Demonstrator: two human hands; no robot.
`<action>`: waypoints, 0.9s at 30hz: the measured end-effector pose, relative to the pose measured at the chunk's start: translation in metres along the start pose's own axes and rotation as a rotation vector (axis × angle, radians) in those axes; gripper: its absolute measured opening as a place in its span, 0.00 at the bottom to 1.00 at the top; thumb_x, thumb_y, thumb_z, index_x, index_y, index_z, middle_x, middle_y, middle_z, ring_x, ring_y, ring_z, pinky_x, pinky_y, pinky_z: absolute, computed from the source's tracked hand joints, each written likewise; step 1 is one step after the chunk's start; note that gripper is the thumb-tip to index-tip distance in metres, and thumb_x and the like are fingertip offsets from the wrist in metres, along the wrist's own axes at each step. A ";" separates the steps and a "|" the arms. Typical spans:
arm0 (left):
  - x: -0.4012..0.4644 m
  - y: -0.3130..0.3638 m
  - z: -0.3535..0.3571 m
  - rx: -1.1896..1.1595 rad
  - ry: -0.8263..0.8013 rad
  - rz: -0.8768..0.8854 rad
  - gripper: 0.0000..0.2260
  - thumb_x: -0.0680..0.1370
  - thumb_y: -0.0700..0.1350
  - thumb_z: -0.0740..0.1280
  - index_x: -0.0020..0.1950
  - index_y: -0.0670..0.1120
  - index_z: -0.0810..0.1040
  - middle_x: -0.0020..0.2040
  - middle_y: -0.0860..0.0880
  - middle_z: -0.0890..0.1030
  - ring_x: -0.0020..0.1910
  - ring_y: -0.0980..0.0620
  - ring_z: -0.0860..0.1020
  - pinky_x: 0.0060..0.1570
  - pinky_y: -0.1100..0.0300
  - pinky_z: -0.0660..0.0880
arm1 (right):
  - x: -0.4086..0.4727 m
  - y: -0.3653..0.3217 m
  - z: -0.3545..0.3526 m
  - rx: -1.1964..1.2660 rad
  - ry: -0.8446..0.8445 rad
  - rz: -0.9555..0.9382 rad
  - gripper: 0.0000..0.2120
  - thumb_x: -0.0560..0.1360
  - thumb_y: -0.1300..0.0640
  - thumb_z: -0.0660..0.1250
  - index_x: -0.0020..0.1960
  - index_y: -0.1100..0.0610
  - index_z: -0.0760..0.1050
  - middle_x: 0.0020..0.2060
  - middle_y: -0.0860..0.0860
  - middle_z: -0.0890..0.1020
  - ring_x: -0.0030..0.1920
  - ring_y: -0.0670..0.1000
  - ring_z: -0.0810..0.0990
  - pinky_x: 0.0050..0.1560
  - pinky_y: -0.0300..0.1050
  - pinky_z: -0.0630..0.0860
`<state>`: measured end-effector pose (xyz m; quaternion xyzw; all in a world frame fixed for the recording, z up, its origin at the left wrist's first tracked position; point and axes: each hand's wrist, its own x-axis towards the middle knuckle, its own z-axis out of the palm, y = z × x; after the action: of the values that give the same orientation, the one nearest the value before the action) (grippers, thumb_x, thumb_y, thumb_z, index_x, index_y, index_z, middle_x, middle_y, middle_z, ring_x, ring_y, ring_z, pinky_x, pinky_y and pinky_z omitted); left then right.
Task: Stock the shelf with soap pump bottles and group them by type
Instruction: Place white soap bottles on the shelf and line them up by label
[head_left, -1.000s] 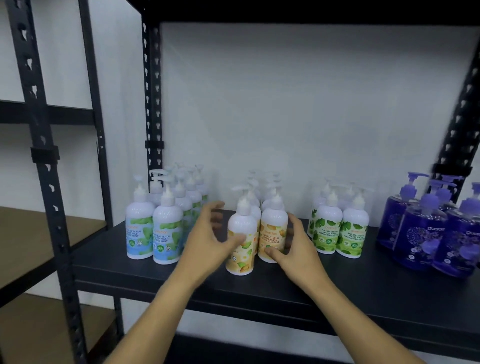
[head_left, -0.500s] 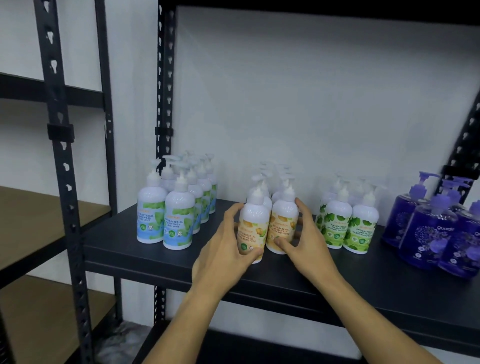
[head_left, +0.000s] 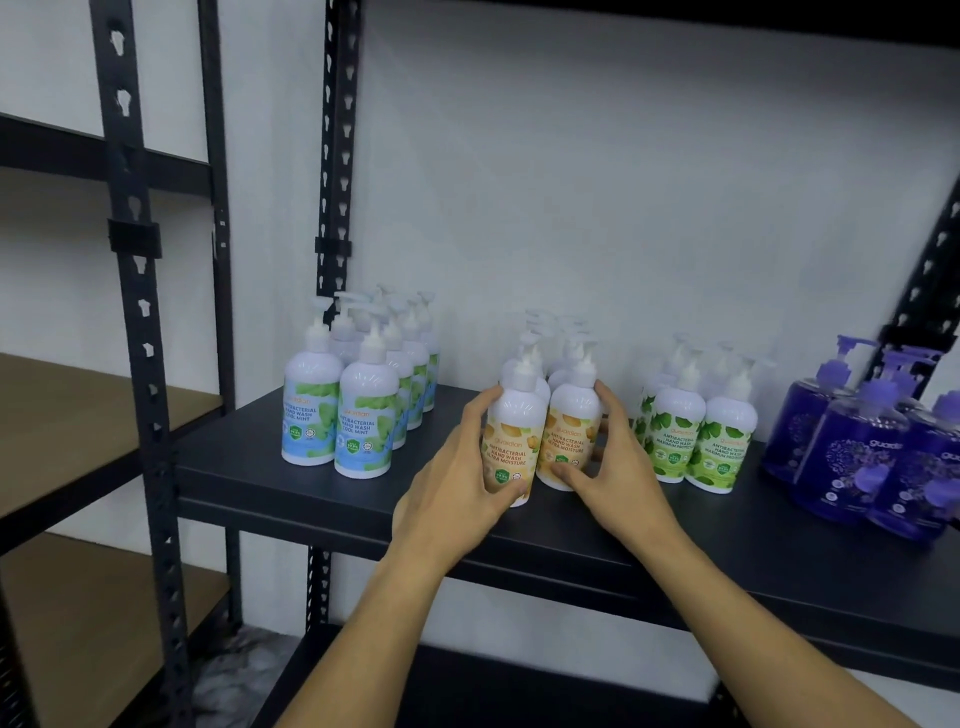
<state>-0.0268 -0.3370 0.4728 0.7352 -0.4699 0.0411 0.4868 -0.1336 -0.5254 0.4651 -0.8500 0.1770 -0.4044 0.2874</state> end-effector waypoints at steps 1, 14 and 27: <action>0.000 0.000 0.000 -0.002 0.003 0.000 0.40 0.71 0.53 0.74 0.71 0.72 0.50 0.63 0.62 0.75 0.56 0.57 0.79 0.50 0.46 0.79 | 0.000 -0.001 0.000 -0.003 0.001 -0.004 0.49 0.68 0.58 0.78 0.77 0.37 0.53 0.67 0.45 0.73 0.65 0.48 0.76 0.60 0.54 0.79; 0.005 -0.005 0.005 0.012 0.008 0.005 0.43 0.70 0.53 0.76 0.72 0.72 0.50 0.63 0.60 0.75 0.56 0.56 0.79 0.51 0.47 0.79 | 0.011 -0.014 -0.003 -0.001 0.091 0.025 0.38 0.68 0.53 0.80 0.70 0.43 0.61 0.56 0.45 0.78 0.53 0.43 0.79 0.49 0.38 0.77; 0.004 -0.008 0.003 0.015 -0.020 0.054 0.43 0.72 0.51 0.75 0.73 0.71 0.49 0.63 0.62 0.75 0.58 0.60 0.78 0.54 0.49 0.79 | 0.011 -0.013 -0.019 0.132 -0.042 0.035 0.34 0.71 0.59 0.77 0.69 0.42 0.63 0.57 0.41 0.76 0.51 0.33 0.78 0.45 0.31 0.77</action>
<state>-0.0201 -0.3416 0.4681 0.7264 -0.4939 0.0503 0.4752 -0.1407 -0.5277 0.4900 -0.8343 0.1587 -0.3922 0.3535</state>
